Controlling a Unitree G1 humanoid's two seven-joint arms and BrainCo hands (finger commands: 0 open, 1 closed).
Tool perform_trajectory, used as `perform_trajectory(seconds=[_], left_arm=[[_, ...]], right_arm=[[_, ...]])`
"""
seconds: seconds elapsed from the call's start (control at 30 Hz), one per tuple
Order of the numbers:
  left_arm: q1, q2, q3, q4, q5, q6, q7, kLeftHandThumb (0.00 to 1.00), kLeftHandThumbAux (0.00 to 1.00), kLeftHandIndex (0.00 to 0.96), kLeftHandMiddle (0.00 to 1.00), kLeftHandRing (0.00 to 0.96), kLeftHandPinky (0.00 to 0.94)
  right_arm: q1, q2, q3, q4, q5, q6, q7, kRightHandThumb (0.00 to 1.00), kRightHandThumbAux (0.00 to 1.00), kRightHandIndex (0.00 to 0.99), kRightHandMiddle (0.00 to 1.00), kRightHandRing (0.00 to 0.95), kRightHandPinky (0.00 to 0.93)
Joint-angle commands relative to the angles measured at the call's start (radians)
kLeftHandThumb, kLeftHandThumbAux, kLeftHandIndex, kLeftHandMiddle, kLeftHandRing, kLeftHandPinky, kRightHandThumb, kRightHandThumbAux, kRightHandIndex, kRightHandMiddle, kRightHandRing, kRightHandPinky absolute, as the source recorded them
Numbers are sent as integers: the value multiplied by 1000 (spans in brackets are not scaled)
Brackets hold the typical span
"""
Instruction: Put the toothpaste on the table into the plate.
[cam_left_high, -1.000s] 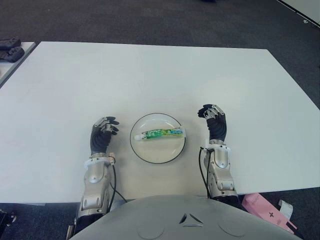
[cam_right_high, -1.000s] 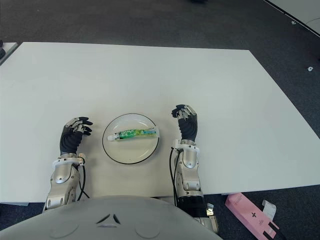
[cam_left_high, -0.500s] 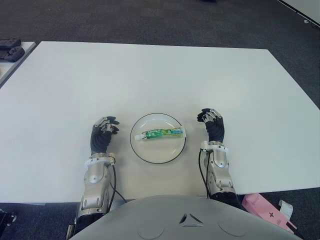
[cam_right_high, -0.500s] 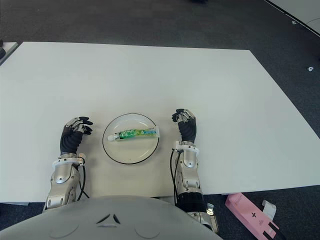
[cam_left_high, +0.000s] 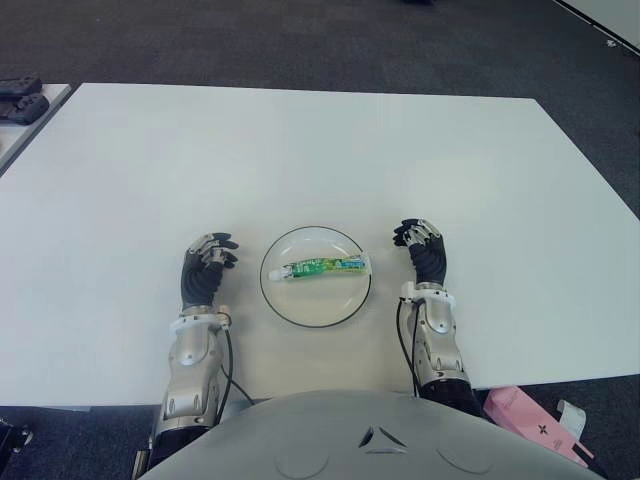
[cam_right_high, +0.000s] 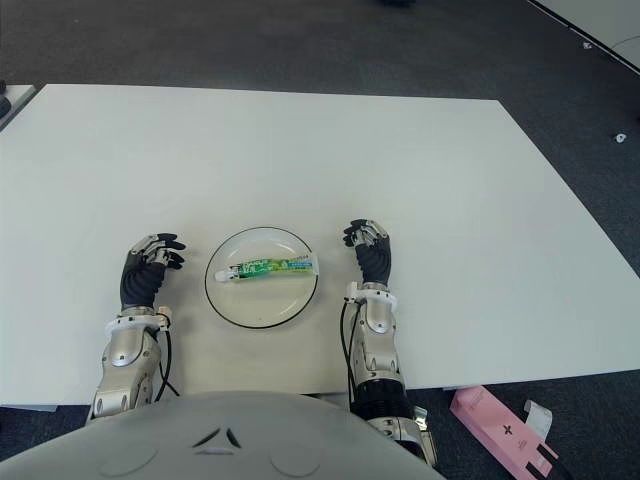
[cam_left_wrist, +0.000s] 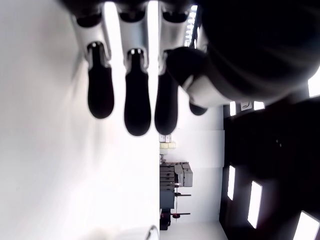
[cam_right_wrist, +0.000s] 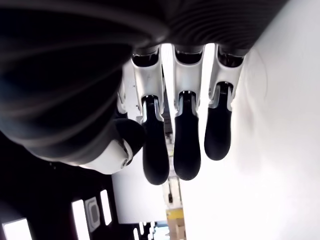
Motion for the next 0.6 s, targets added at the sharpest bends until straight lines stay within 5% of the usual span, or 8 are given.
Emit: perform_trajectory(seconds=[0.03,0.6], left_arm=[[10,-3,4,18,-8,13,-4,834,683,399,488,576,554],[15,-3,6,13,-1,16,7,833,682,399,489,585,564]], right_arm=[[6,1,-13,36,0,2,15,706,728,431,538,540,542],[90,20,-1,-72,-5,53,25,707,726,432,554,562,566]])
